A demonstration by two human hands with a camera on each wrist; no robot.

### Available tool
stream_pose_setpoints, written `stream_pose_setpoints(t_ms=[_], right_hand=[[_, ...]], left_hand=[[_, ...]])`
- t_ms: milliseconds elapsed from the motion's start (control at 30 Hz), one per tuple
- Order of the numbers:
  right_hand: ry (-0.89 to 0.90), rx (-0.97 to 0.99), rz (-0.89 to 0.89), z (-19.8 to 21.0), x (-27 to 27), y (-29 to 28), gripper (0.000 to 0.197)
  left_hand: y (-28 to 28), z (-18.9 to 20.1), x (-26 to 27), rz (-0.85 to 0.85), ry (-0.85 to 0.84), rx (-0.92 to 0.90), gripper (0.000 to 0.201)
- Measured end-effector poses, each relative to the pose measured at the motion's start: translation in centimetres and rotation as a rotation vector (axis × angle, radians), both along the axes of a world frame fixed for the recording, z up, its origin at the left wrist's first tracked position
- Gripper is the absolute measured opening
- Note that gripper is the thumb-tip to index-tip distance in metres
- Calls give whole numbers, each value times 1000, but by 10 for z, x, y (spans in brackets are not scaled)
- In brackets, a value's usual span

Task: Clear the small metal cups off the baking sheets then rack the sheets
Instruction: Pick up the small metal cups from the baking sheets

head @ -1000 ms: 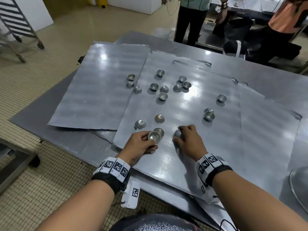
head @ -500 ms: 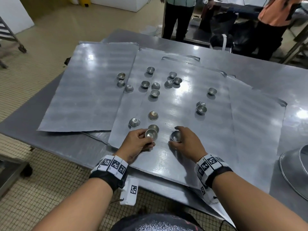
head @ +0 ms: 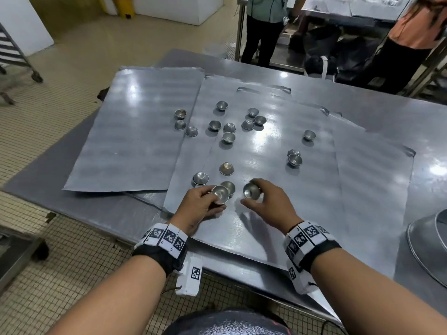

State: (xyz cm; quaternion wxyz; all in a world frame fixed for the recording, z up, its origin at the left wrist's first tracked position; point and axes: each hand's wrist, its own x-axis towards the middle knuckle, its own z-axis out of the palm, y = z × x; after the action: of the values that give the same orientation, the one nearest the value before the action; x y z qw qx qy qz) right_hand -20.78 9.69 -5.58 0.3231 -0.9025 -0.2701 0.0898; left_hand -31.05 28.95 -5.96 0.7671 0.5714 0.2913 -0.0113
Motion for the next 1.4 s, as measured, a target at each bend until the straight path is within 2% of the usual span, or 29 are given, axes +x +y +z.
stream_pose_setpoints(t_ms=[100, 200, 300, 600, 733, 800, 900, 1000, 1067, 1300, 1400], right_hand=[[-22, 74, 82, 14, -11, 21, 52], [-31, 37, 146, 22, -22, 39, 53], [-27, -5, 166, 21, -29, 49, 54], [18, -32, 242, 13, -34, 60, 70], [-43, -25, 127, 4, -18, 50, 38], [-62, -57, 39, -3, -6, 44, 32], [1, -156, 19, -10, 10, 41, 46], [68, -237, 120, -9, 17, 46, 69], [69, -259, 171, -9, 16, 52, 72], [34, -292, 182, -11, 11, 62, 57], [34, -313, 179, -11, 10, 59, 44]], left_hand=[[2, 5, 0, 46, 3, -32, 19], [3, 9, -2, 106, -21, -92, 21], [3, 11, -4, 125, -40, -125, 28], [12, 7, -19, 184, -28, -94, 21], [22, 1, -28, 206, 4, -79, 19], [26, -1, -30, 202, 10, -56, 20], [27, -1, -32, 196, 16, -38, 20], [28, -1, -33, 178, 18, -39, 18], [28, -2, -33, 164, 15, -34, 18], [25, -2, -33, 132, 3, -28, 23], [25, -3, -32, 129, 10, -26, 24]])
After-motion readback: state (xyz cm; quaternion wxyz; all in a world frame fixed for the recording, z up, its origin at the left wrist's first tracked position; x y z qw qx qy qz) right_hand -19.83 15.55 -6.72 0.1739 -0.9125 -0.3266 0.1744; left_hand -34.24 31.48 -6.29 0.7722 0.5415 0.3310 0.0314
